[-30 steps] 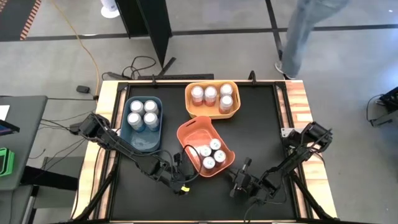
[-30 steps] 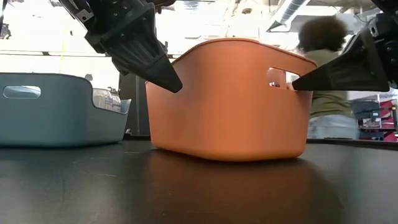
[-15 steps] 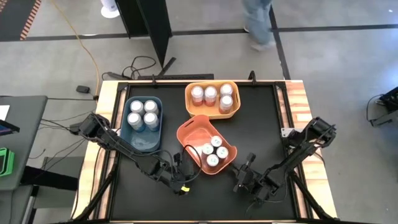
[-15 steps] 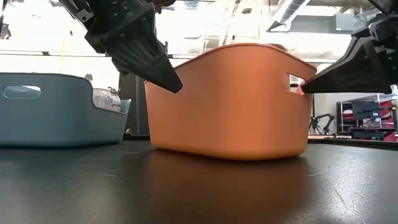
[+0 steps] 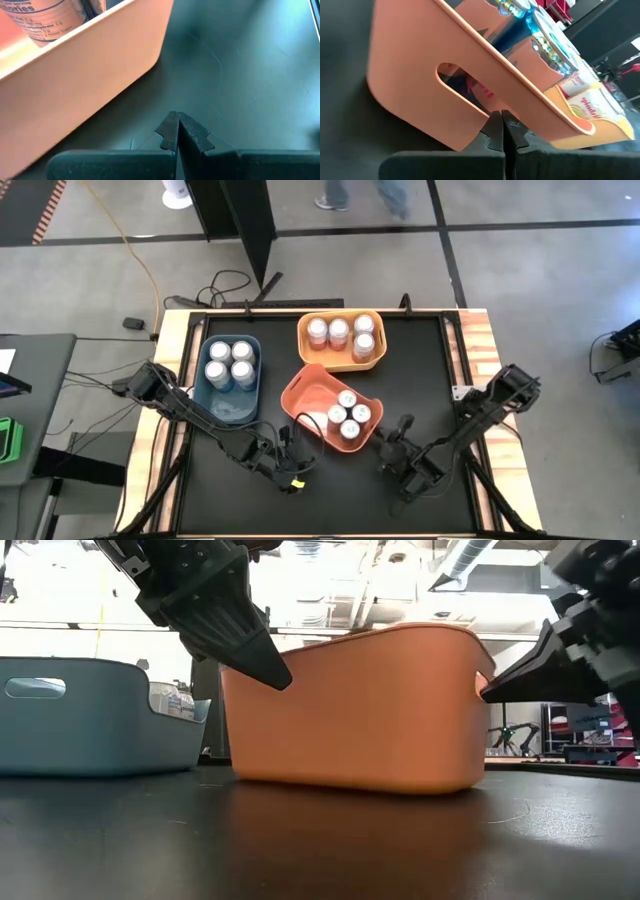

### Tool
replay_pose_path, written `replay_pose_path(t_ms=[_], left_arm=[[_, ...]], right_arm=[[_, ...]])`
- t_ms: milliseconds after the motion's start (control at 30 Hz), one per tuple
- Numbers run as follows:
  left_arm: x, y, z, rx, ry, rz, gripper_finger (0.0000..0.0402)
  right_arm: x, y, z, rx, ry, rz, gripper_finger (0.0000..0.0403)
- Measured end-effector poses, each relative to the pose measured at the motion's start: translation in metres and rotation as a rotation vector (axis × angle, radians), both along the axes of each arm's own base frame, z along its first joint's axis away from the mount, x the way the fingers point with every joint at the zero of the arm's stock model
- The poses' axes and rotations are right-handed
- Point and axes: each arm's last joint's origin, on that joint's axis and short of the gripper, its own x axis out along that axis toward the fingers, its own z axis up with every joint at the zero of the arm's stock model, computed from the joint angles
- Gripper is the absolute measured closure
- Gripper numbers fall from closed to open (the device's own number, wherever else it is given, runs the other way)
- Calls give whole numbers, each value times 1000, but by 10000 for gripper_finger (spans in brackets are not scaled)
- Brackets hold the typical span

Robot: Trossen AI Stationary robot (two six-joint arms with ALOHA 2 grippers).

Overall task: Sort soda cans
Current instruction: Move the orange bin

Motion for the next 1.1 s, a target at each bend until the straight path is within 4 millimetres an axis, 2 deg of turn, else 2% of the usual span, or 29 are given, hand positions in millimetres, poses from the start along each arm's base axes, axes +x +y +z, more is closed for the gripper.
replay_pose_path(t_ms=[267,367,600,800,1100], left_arm=[[0,0,0,0,0,0,401],[0,0,0,0,0,0,401],[0,0,0,6,0,-6,401],[1,2,1,29,-11,10,401],[9,12,-2,75,-17,1,401]], right_arm=[[-4,1,-1,-7,47,18,399],[-8,9,0,2,80,57,399],[-9,36,18,39,25,123,399],[4,53,28,172,-54,187,399],[22,58,34,253,-112,235,399]])
